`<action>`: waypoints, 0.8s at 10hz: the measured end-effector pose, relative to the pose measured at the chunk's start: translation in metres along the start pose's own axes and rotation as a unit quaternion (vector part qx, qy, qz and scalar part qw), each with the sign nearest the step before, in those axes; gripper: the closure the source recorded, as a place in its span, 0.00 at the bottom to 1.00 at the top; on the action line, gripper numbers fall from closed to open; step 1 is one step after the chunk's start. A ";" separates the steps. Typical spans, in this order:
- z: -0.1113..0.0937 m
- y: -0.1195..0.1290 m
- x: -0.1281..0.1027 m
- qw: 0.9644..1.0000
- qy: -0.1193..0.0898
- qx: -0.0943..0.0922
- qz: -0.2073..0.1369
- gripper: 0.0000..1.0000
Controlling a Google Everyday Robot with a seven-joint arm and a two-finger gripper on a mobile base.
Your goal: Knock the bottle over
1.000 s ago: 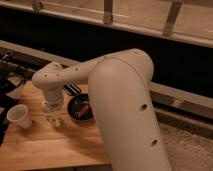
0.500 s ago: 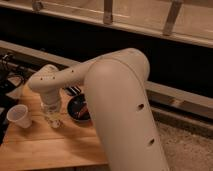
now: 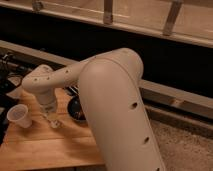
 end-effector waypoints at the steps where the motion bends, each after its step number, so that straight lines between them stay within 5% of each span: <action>1: -0.001 -0.007 0.004 1.000 0.005 -0.001 0.006 1.00; 4: 0.002 -0.045 0.016 1.000 0.011 -0.005 0.013 1.00; 6: 0.001 -0.051 0.019 1.000 0.010 -0.002 0.014 0.93; 8: 0.002 -0.046 0.002 0.999 0.013 -0.017 -0.023 0.99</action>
